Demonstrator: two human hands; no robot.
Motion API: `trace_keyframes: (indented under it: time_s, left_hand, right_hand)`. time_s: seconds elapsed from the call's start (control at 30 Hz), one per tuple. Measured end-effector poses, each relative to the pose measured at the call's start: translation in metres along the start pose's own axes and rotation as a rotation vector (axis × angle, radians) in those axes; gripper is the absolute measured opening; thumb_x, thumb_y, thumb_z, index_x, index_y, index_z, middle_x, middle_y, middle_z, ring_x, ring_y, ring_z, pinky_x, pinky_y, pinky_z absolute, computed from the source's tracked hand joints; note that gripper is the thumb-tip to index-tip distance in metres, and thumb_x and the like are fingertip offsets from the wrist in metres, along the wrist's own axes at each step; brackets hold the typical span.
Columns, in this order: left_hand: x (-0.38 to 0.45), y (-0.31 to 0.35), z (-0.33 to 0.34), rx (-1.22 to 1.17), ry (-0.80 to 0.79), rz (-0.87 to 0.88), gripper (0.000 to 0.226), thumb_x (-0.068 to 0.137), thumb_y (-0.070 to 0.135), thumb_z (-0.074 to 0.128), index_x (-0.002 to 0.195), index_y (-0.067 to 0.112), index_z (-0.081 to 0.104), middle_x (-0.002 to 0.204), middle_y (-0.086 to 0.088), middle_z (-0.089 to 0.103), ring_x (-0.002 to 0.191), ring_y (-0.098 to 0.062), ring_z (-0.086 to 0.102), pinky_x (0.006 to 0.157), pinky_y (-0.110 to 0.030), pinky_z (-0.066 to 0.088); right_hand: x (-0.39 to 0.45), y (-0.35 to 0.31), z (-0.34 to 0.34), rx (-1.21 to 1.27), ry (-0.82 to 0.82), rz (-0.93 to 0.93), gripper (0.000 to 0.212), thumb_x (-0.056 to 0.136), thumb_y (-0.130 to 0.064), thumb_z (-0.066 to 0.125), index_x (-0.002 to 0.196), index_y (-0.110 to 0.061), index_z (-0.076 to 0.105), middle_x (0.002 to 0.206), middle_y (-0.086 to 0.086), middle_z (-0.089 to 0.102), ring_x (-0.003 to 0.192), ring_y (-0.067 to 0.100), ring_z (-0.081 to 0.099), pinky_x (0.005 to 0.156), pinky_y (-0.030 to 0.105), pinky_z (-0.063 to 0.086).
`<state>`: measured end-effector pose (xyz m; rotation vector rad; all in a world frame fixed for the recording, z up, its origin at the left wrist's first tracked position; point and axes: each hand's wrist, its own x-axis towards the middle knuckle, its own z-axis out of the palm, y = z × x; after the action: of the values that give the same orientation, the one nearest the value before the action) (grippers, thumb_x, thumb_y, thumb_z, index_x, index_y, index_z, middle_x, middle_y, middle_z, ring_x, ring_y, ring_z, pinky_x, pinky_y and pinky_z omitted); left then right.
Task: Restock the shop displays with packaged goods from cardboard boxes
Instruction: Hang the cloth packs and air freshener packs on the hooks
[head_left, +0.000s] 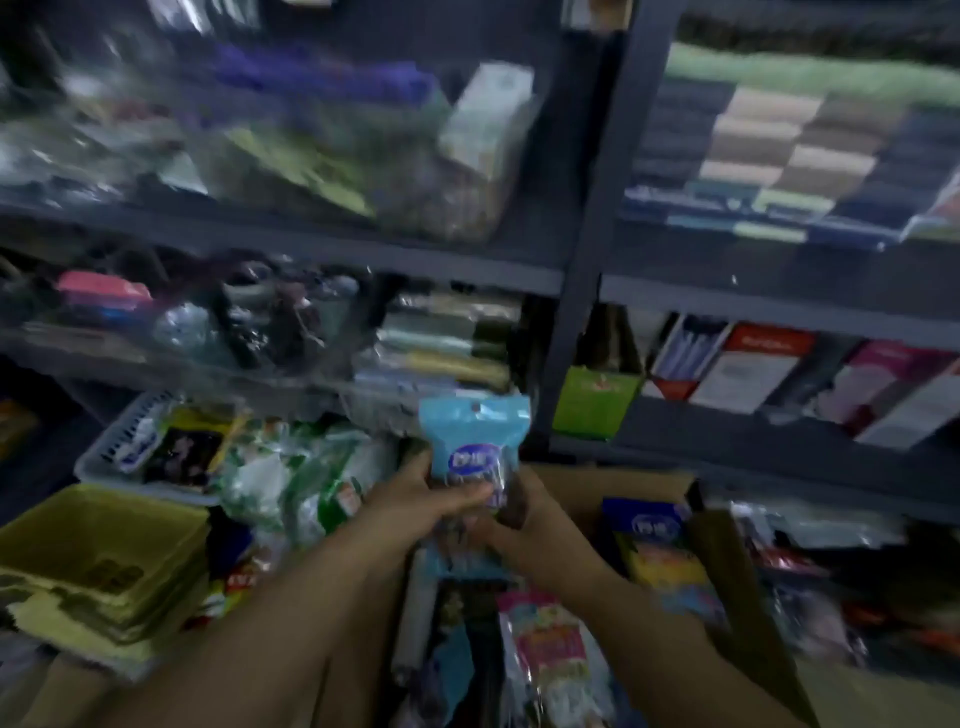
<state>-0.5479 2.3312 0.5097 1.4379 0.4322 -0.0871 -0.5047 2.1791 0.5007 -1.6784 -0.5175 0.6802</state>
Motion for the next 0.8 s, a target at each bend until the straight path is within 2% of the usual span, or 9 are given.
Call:
trace_keyframes:
  time_s: [0.07, 0.13, 0.17, 0.23, 0.27, 0.33, 0.47, 0.6, 0.8]
  left_hand:
    - [0.004, -0.018, 0.001, 0.010, 0.003, -0.037, 0.064, 0.055, 0.033, 0.090, 0.112, 0.022, 0.064, 0.106, -0.008, 0.072, 0.087, -0.022, 0.071, 0.080, -0.040, 0.058]
    - [0.010, -0.045, -0.002, 0.019, 0.039, -0.087, 0.080, 0.037, 0.047, 0.093, 0.110, 0.029, 0.066, 0.118, -0.010, 0.066, 0.100, -0.029, 0.067, 0.089, -0.049, 0.053]
    - [0.011, -0.061, -0.004, 0.039, 0.048, -0.113, 0.079, 0.036, 0.050, 0.093, 0.109, 0.033, 0.067, 0.121, -0.010, 0.064, 0.103, -0.029, 0.066, 0.090, -0.049, 0.053]
    - [0.005, -0.075, -0.002, 0.069, 0.065, -0.145, 0.065, 0.051, 0.041, 0.091, 0.110, 0.031, 0.065, 0.116, -0.009, 0.066, 0.100, -0.026, 0.066, 0.085, -0.045, 0.055]
    - [0.003, -0.081, -0.001, 0.056, 0.087, -0.157, 0.057, 0.062, 0.029, 0.086, 0.113, 0.025, 0.063, 0.112, -0.007, 0.068, 0.096, -0.023, 0.068, 0.081, -0.041, 0.056]
    - [0.001, -0.090, 0.002, 0.017, 0.121, -0.198, 0.042, 0.073, 0.013, 0.077, 0.111, 0.020, 0.061, 0.103, -0.002, 0.071, 0.091, -0.021, 0.068, 0.076, -0.037, 0.055]
    - [-0.008, -0.102, 0.003, 0.004, 0.161, -0.229, 0.035, 0.078, 0.010, 0.072, 0.109, 0.023, 0.061, 0.104, 0.000, 0.071, 0.097, -0.022, 0.067, 0.088, -0.042, 0.053]
    - [-0.018, -0.109, 0.002, 0.004, 0.206, -0.262, 0.039, 0.080, 0.011, 0.071, 0.117, 0.016, 0.061, 0.109, -0.007, 0.070, 0.101, -0.028, 0.066, 0.094, -0.051, 0.049]
    - [-0.030, -0.111, 0.013, -0.008, 0.264, -0.263, 0.030, 0.082, 0.008, 0.069, 0.112, 0.015, 0.063, 0.103, -0.008, 0.072, 0.103, -0.035, 0.065, 0.092, -0.056, 0.049]
  right_hand:
    - [-0.012, 0.025, -0.006, -0.021, 0.091, 0.100, 0.040, 0.088, -0.015, 0.067, 0.124, -0.013, 0.047, 0.109, -0.006, 0.062, 0.096, -0.002, 0.062, 0.079, 0.015, 0.048]
    - [-0.026, 0.056, -0.022, -0.099, 0.182, 0.271, 0.049, 0.088, -0.032, 0.066, 0.130, -0.021, 0.043, 0.106, -0.011, 0.058, 0.095, 0.005, 0.059, 0.075, 0.018, 0.046]
    - [-0.035, 0.075, -0.031, -0.150, 0.208, 0.371, 0.045, 0.089, -0.036, 0.063, 0.128, -0.024, 0.043, 0.103, -0.010, 0.056, 0.090, 0.007, 0.058, 0.071, 0.021, 0.046]
    - [-0.052, 0.112, -0.047, -0.360, 0.193, 0.580, 0.030, 0.092, -0.039, 0.058, 0.114, -0.022, 0.046, 0.093, -0.009, 0.055, 0.078, 0.005, 0.054, 0.072, 0.027, 0.049]
    - [-0.061, 0.130, -0.051, -0.469, 0.151, 0.668, 0.031, 0.093, -0.040, 0.056, 0.113, -0.017, 0.049, 0.096, -0.005, 0.058, 0.081, 0.009, 0.056, 0.080, 0.032, 0.051]
    - [-0.073, 0.157, -0.053, -0.586, 0.094, 0.800, 0.047, 0.094, -0.041, 0.054, 0.129, -0.010, 0.050, 0.122, 0.008, 0.060, 0.107, 0.023, 0.060, 0.092, 0.032, 0.045]
    - [-0.077, 0.183, -0.037, -0.497, 0.249, 0.827, 0.067, 0.089, -0.037, 0.063, 0.138, -0.002, 0.033, 0.139, 0.017, 0.045, 0.125, 0.032, 0.048, 0.101, 0.040, 0.044]
    - [-0.074, 0.187, -0.018, -0.575, 0.310, 0.897, 0.096, 0.081, -0.051, 0.067, 0.144, -0.001, 0.015, 0.148, 0.019, 0.025, 0.135, 0.035, 0.032, 0.110, 0.045, 0.034]
    - [-0.087, 0.194, -0.012, -0.382, 0.290, 1.063, 0.105, 0.069, -0.056, 0.076, 0.141, -0.003, 0.020, 0.145, 0.016, 0.034, 0.131, 0.034, 0.040, 0.104, 0.043, 0.041]
